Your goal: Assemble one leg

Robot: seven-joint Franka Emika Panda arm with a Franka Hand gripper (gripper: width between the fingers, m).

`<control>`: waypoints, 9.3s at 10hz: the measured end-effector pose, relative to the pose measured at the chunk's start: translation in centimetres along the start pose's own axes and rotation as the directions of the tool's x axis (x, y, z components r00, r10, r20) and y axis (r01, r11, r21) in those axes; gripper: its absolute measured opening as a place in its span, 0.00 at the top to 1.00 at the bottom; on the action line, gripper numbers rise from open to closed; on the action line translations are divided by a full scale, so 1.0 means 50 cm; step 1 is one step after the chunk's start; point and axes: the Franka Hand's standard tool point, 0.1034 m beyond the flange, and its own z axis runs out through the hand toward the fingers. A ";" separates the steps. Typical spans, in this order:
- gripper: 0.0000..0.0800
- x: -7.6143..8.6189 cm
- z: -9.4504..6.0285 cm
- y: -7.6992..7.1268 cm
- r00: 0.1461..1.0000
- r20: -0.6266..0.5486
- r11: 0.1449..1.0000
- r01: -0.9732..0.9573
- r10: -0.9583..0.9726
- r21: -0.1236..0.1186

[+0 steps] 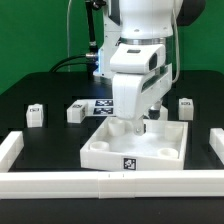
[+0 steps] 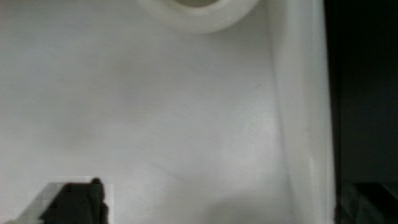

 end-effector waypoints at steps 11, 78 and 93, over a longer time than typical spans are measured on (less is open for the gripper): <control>0.19 0.004 0.011 -0.028 0.991 0.023 0.992 0.130 -0.130 0.006; 0.19 0.047 -0.061 -0.103 0.822 -0.069 0.822 -0.568 0.565 -0.038; 0.19 0.064 -0.045 -0.255 0.260 0.400 0.294 -0.956 0.879 -0.024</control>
Offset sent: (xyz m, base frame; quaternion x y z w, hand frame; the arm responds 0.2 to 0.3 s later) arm 0.0000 0.0000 0.0000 0.0000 0.0000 0.0000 1.0000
